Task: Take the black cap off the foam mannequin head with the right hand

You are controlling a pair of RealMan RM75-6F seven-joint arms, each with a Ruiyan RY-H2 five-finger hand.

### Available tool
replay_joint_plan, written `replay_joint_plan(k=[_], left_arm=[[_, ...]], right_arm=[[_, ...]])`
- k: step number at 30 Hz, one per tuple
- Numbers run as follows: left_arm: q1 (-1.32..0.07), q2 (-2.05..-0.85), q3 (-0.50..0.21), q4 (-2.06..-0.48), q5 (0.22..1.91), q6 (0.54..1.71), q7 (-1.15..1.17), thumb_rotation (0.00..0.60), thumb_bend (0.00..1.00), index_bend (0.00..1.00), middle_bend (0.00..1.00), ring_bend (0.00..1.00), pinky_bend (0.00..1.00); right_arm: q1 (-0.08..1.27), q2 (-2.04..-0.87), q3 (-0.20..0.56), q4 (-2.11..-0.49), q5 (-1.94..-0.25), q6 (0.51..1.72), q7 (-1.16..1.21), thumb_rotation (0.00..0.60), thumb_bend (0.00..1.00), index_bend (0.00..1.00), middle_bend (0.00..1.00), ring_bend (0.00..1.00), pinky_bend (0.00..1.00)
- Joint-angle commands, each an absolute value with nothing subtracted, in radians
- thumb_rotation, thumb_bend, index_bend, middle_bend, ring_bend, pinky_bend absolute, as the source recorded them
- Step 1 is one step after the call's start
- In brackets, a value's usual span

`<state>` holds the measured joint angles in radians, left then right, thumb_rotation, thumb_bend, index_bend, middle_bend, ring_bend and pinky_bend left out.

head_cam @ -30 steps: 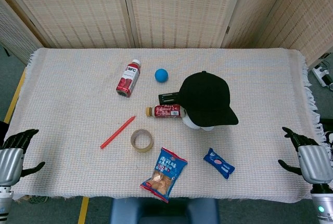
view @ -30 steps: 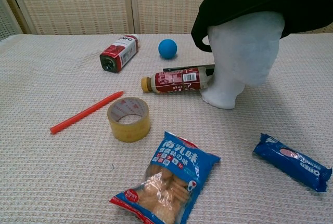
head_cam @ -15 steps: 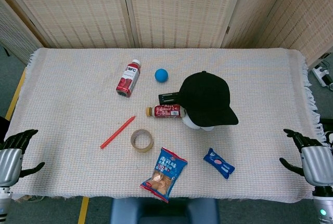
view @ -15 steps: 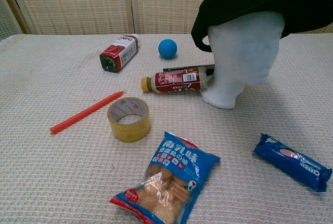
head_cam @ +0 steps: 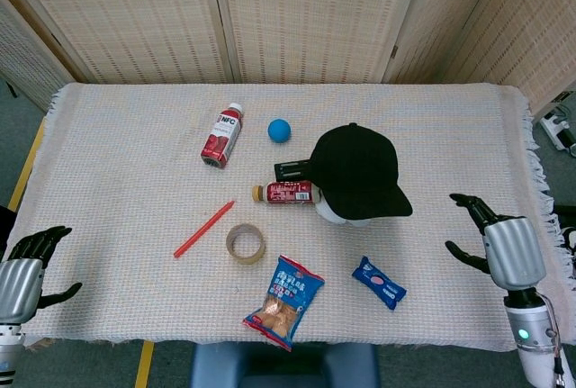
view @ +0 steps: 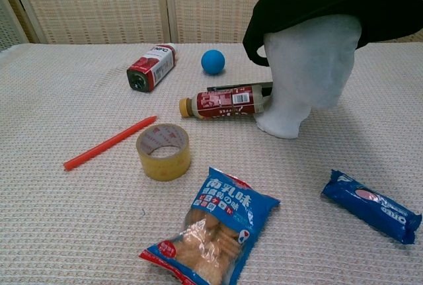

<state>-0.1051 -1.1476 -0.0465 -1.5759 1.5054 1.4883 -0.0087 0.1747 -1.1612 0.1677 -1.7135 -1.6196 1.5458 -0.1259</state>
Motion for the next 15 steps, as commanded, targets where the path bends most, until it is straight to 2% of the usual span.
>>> replay_joint_plan(k=[1, 15], left_arm=[[-0.103, -1.145, -0.047, -1.578, 1.501, 1.489, -0.01, 0.6, 0.09, 0.21, 0.21, 0.19, 0.21], [-0.1, -1.131, -0.045, -1.586, 1.488, 1.479, -0.021, 0.6, 0.09, 0.21, 0.21, 0.19, 0.21]], right_arm=[[0.233, -1.199, 0.201, -1.732, -1.615, 1.497, -0.144, 0.6, 0.08, 0.28, 0.38, 0.83, 0.91], [0.38, -1.341, 0.256, -1.664, -1.573, 1.396, -0.166, 0.6, 0.19, 0.4, 0.45, 0.87, 0.95]])
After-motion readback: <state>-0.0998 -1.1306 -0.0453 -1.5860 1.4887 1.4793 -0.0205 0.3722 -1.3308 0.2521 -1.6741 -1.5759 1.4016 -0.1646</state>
